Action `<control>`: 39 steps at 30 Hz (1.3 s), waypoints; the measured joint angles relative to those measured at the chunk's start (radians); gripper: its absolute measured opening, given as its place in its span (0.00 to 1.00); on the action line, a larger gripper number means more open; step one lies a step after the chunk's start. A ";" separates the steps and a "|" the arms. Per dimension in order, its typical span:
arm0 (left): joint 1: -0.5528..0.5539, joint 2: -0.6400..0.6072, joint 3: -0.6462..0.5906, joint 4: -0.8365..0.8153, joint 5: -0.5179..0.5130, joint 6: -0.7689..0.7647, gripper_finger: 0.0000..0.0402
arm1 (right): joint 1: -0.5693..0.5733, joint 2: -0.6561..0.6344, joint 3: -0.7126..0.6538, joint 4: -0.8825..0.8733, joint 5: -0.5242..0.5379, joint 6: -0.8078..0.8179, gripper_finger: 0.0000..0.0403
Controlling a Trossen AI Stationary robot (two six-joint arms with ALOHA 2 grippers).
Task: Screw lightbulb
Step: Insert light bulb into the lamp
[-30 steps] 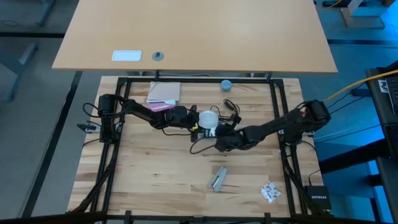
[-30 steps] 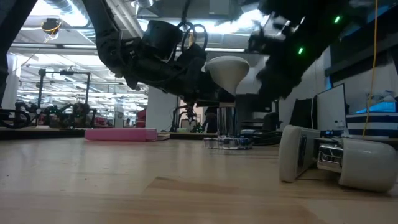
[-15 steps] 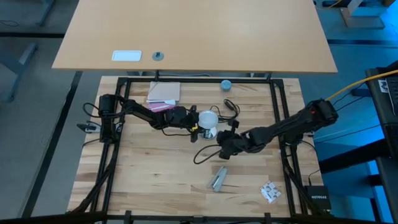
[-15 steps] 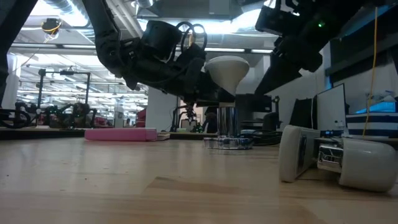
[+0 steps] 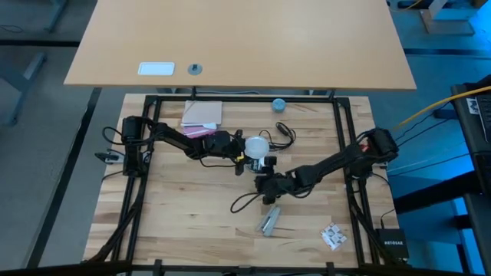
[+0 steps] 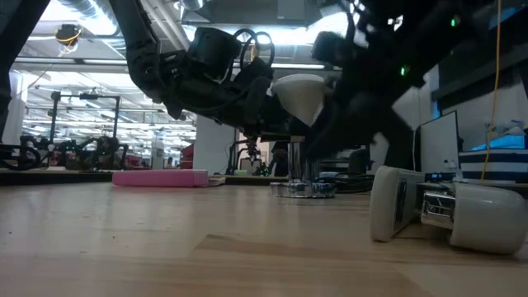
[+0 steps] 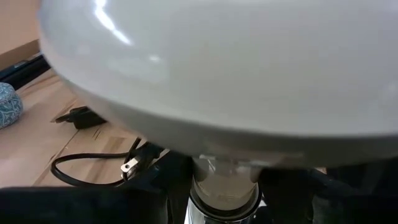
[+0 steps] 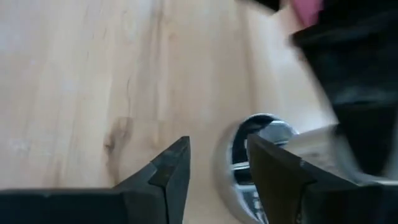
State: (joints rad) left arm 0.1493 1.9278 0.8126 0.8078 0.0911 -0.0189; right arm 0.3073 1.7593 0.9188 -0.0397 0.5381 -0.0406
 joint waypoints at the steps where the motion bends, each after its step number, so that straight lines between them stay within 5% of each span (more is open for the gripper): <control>1: 0.000 0.000 0.000 0.000 0.000 0.000 0.39 | 0.000 0.022 0.000 0.013 0.000 -0.008 0.40; 11: 0.000 0.000 0.000 -0.001 0.002 0.000 0.39 | -0.004 0.143 0.000 0.049 0.119 0.012 0.27; 39: -0.001 -0.001 0.001 -0.006 0.029 0.002 0.39 | -0.026 0.141 0.002 -0.112 0.169 0.261 0.02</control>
State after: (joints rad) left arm 0.1486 1.9266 0.8131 0.8015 0.1200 -0.0166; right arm 0.2810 1.8999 0.9203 -0.1518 0.7069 0.2207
